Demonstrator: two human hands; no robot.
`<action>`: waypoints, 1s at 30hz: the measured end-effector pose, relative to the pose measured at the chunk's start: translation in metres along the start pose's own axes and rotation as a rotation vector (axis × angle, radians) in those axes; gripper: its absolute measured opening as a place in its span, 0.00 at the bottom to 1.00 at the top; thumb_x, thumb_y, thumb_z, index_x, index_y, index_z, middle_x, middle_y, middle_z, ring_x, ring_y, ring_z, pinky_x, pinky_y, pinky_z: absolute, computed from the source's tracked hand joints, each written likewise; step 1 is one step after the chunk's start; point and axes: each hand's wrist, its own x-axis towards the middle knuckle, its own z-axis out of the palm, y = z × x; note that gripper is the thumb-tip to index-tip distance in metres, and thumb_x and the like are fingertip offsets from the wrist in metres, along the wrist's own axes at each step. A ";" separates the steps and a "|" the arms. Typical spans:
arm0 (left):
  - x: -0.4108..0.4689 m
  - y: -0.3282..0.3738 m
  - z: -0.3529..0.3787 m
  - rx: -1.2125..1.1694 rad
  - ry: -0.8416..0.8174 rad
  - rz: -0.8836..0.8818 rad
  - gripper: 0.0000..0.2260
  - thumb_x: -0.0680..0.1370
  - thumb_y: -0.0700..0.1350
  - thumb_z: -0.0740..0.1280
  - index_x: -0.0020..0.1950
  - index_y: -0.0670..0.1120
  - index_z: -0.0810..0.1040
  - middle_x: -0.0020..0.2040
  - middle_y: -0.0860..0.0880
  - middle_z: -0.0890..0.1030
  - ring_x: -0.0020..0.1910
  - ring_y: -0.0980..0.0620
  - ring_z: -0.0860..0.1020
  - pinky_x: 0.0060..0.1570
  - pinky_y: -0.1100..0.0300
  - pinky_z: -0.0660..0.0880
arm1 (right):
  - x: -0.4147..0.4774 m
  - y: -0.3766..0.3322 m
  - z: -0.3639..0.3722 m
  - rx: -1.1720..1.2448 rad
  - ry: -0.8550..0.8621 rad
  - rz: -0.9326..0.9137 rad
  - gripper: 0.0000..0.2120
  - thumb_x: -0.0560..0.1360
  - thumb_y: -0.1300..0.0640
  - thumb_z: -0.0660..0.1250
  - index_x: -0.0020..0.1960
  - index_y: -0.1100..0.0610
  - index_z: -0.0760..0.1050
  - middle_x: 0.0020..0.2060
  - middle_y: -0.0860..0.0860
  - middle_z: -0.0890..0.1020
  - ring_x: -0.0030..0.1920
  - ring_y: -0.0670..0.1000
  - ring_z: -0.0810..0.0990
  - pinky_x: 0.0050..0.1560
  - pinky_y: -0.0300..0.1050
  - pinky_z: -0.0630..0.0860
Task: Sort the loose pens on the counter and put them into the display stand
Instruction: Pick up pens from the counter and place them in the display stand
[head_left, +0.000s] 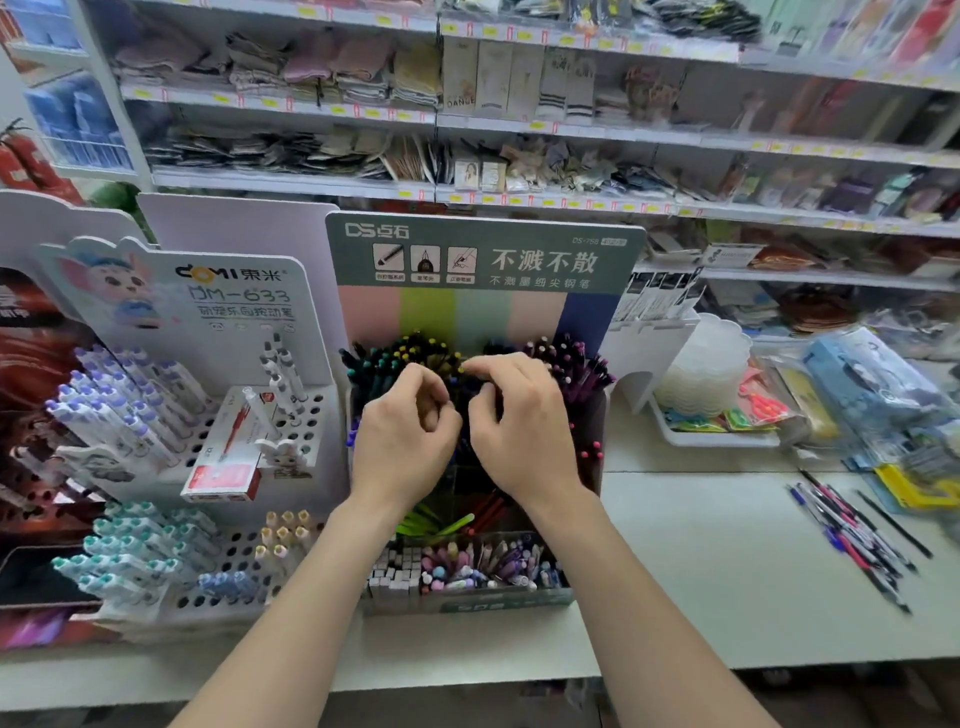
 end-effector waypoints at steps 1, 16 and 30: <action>-0.005 0.006 0.006 -0.041 -0.077 0.012 0.09 0.77 0.41 0.72 0.45 0.54 0.76 0.33 0.53 0.77 0.34 0.53 0.77 0.35 0.57 0.74 | -0.013 0.002 -0.008 0.054 0.017 0.074 0.14 0.78 0.63 0.63 0.59 0.55 0.83 0.52 0.48 0.84 0.55 0.49 0.81 0.58 0.45 0.77; -0.061 0.099 0.164 0.102 -0.921 0.297 0.08 0.83 0.49 0.63 0.56 0.57 0.82 0.47 0.59 0.81 0.43 0.59 0.79 0.49 0.50 0.80 | -0.149 0.155 -0.157 0.100 -0.194 1.049 0.12 0.79 0.54 0.64 0.55 0.45 0.84 0.44 0.48 0.87 0.47 0.50 0.86 0.46 0.47 0.83; -0.097 0.213 0.483 0.353 -1.157 0.223 0.18 0.84 0.50 0.65 0.74 0.52 0.74 0.71 0.48 0.72 0.69 0.47 0.73 0.70 0.48 0.73 | -0.210 0.437 -0.301 -0.035 -0.332 1.055 0.21 0.82 0.54 0.64 0.75 0.51 0.71 0.63 0.51 0.80 0.63 0.52 0.79 0.62 0.51 0.78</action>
